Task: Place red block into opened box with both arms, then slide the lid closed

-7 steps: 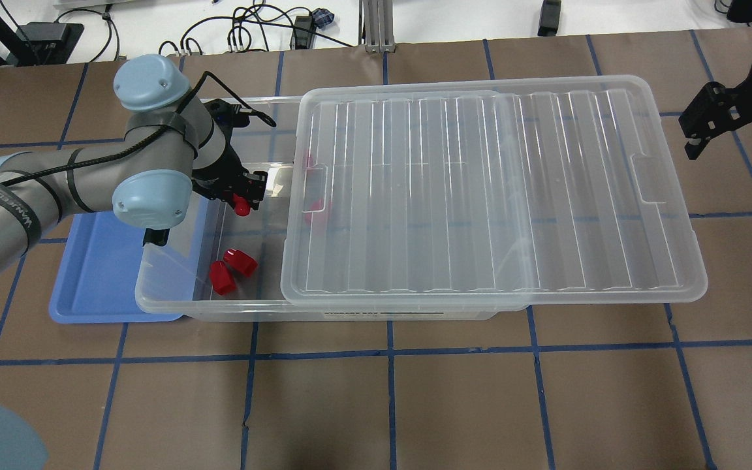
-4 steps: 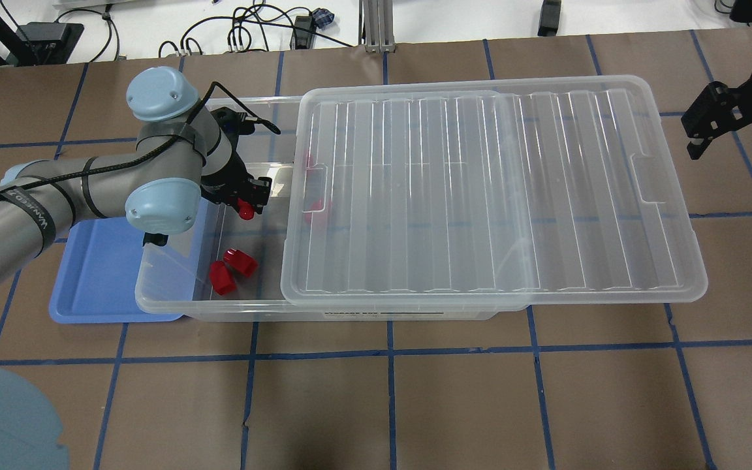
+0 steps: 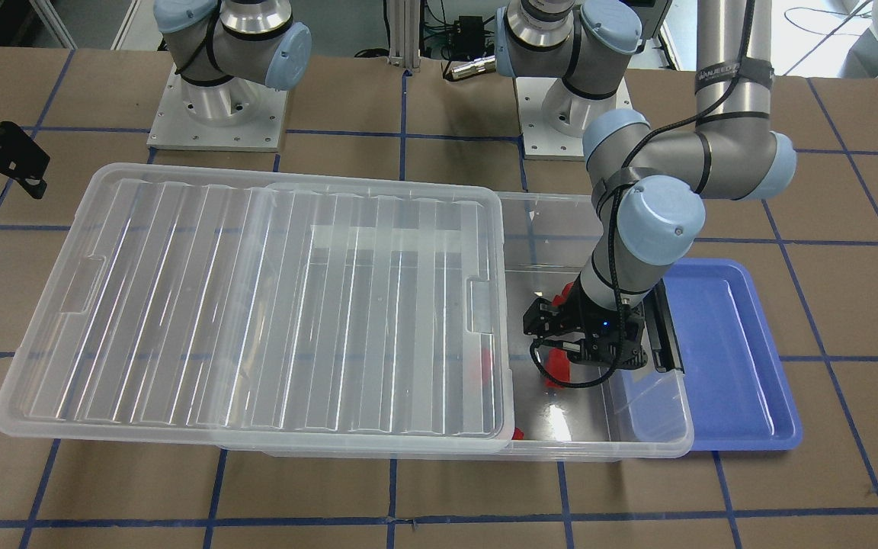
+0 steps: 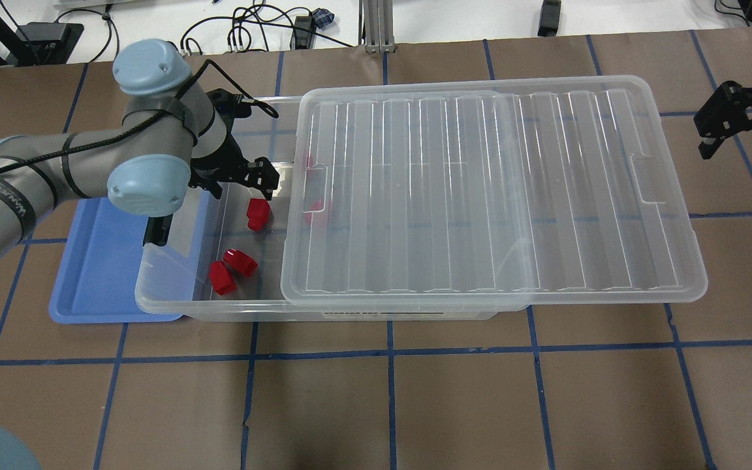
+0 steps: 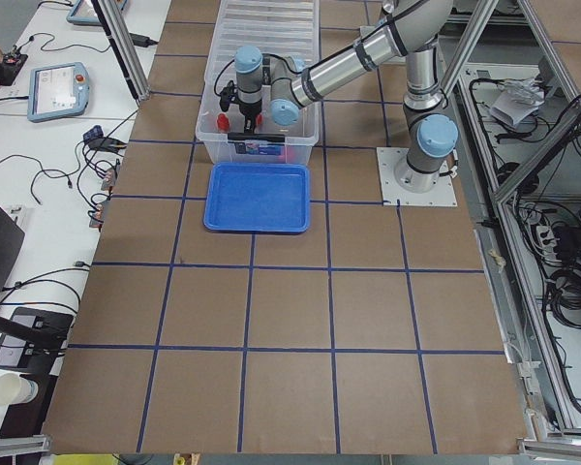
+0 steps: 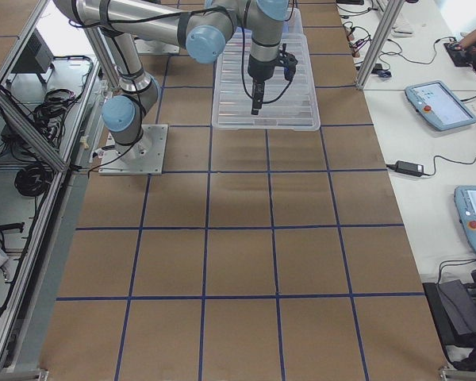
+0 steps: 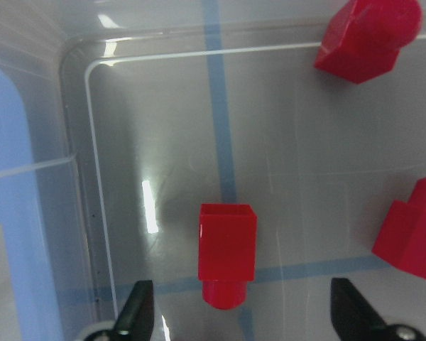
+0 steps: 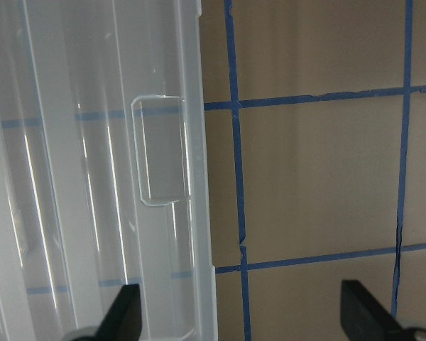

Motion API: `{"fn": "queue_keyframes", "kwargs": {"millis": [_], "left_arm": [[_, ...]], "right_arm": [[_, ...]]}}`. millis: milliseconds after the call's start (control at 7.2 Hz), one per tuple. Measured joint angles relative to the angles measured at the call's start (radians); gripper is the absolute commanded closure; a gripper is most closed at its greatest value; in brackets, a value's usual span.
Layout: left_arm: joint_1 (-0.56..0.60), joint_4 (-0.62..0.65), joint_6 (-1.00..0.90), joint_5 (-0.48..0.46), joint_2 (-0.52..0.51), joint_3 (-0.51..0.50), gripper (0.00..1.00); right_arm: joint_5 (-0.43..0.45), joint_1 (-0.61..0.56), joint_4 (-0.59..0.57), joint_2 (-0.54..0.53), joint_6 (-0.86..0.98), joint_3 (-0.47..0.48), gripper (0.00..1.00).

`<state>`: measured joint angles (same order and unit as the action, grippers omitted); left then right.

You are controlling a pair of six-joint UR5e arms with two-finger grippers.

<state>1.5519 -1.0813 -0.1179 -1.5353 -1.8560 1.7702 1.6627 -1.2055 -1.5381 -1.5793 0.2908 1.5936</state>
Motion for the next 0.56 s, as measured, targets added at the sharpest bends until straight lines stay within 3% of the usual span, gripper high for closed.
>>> {"fn": "queue_keyframes", "kwargs": {"millis": [556], "left_arm": [[0.051,-0.459,0.02,-0.01,0.105,-0.297,0.0]], "right_arm": [[0.013,0.064,-0.044,0.079,0.015,0.005,0.0]]}}
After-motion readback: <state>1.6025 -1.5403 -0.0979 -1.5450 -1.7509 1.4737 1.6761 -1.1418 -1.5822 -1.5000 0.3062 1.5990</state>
